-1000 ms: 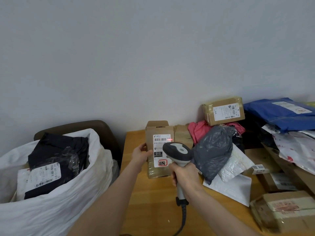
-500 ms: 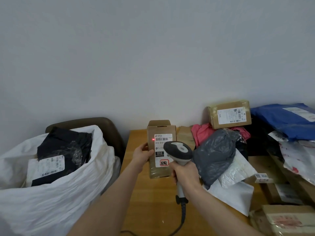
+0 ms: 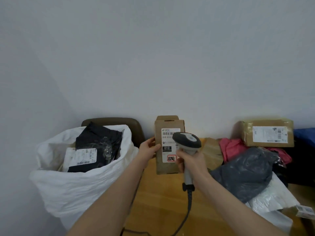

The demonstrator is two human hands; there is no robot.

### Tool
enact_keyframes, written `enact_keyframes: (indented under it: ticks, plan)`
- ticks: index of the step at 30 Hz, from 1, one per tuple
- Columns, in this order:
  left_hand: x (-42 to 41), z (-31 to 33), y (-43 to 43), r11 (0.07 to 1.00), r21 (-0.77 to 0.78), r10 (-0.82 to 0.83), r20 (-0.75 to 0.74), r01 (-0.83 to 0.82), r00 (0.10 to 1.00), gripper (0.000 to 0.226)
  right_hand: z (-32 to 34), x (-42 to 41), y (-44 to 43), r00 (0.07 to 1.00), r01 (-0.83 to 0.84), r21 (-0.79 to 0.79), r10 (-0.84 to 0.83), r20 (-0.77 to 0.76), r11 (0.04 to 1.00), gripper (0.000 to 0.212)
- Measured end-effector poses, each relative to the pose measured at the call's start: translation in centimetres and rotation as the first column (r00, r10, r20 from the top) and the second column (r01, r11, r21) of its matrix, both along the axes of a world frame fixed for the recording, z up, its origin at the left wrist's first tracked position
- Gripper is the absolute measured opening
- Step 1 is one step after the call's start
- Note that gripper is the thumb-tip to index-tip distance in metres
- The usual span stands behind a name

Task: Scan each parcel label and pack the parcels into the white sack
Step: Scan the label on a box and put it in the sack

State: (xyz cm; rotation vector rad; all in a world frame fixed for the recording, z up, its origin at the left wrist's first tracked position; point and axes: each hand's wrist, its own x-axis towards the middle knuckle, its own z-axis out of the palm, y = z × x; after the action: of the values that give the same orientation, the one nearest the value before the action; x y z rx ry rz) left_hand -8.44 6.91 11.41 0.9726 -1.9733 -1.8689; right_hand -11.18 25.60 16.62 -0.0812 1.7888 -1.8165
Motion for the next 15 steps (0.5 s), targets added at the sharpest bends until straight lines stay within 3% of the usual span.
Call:
enact_keyframes:
  ticks: [7, 12, 15]
  plan:
    - [7.5, 4.5, -14.6, 0.990, -0.059, 0.123, -0.081, -0.128, 0.989, 0.048, 2.4, 3.8, -15.8, 0.996, -0.089, -0.065, 0.088, -0.018, 0.994, 0.011]
    - [15.4, 5.0, -27.2, 0.974, -0.067, 0.209, -0.076, -0.214, 0.975, 0.048, 2.0, 9.2, -27.9, 0.980, -0.188, -0.012, 0.187, -0.066, 0.982, 0.008]
    - [19.4, 4.8, -33.9, 0.942, -0.123, 0.306, -0.072, -0.313, 0.949, 0.049, 0.9, 11.9, -33.1, 0.980, -0.196, 0.011, 0.196, -0.021, 0.981, 0.010]
